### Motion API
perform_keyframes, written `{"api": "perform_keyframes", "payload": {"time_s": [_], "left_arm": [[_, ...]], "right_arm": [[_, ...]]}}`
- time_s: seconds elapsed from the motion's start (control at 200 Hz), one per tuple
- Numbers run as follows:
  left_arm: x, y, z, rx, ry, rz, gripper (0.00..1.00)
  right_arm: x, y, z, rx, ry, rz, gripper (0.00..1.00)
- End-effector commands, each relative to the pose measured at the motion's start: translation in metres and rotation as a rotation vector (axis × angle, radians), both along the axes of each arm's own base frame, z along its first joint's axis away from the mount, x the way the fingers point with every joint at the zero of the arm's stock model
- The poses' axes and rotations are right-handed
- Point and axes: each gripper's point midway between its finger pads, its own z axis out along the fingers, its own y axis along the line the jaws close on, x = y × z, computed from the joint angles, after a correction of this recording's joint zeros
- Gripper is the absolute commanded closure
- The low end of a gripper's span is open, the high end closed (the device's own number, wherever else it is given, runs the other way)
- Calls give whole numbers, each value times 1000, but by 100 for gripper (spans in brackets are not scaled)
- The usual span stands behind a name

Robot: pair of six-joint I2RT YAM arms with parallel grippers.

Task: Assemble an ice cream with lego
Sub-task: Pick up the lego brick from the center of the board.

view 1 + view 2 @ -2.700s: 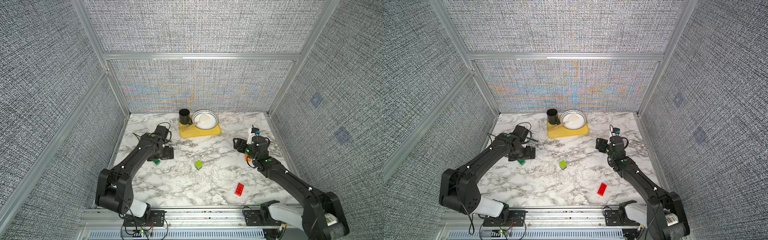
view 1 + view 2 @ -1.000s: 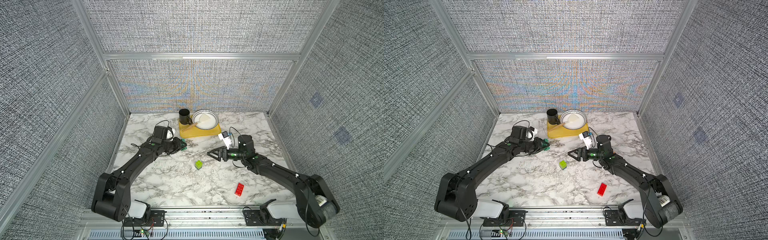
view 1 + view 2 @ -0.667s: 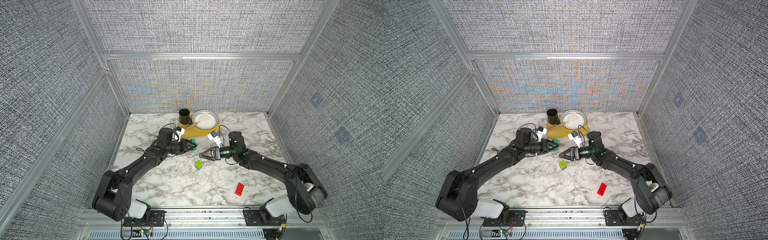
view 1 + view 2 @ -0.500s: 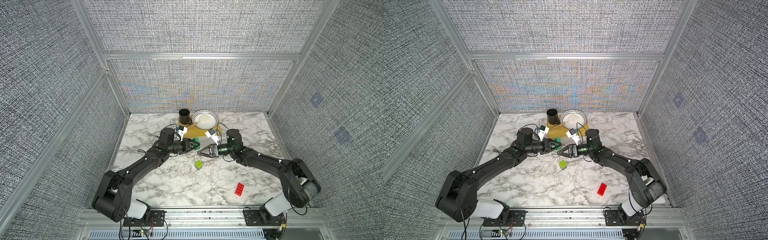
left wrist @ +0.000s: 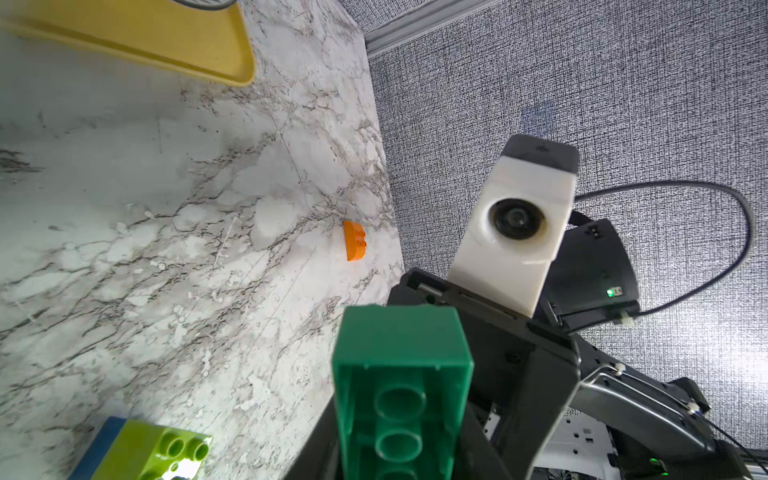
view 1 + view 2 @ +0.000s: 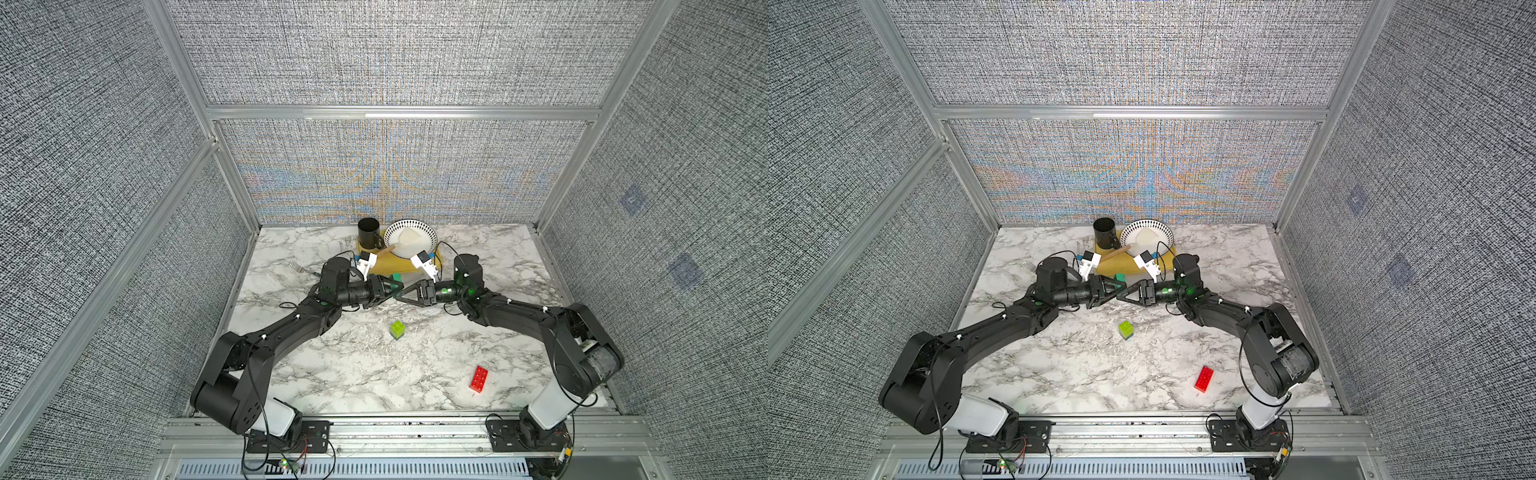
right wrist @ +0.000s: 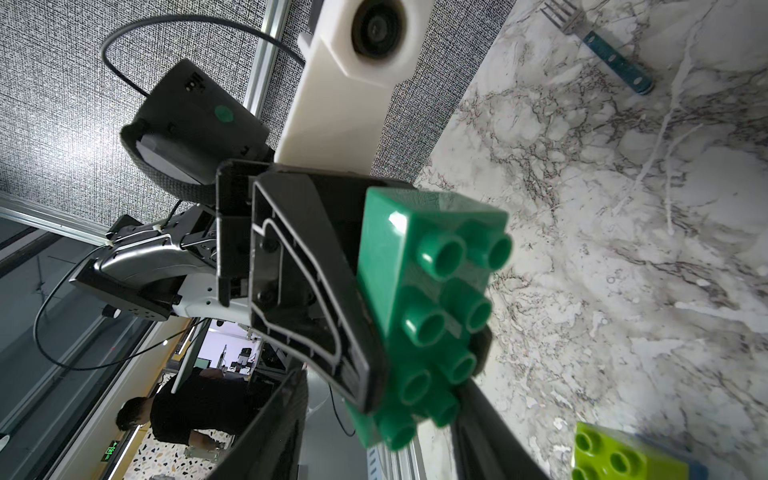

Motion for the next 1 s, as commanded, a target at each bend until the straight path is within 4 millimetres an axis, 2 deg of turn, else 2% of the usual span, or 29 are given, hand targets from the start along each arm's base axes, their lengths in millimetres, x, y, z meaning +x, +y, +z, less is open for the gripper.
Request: {"api": "perform_keyframes", "payload": {"time_s": [0.0,0.125,0.25,0.37,0.465,0.671,0.806,0.911,0.996], "left_arm": [[-1,-2,9,-26,-22,-15,98],[-2,-2,6,-26,-13,-21,98],[-5,-3,5,-26,-10,-30,98],[-5,-2,2,-16,-8,-30,97],[-5,-2,2,-13,-7,-31,87],[-5,-1,2,-1,-10,-25,53],[-4,0,4,6,-17,-21,38],[-4,0,4,10,-20,-18,31],[-3,4,2,42,-23,1,17]], "right_arm": [[-1,2,16,47,-62,35,50],[1,2,18,50,-63,34,63],[7,-1,18,53,-61,14,69],[10,-1,22,67,-64,11,85],[11,0,23,67,-69,9,100],[11,-2,23,68,-85,-3,100],[8,-3,20,63,-73,-3,100],[8,-3,14,49,-52,-6,100],[10,-4,5,24,-27,-16,100]]}}
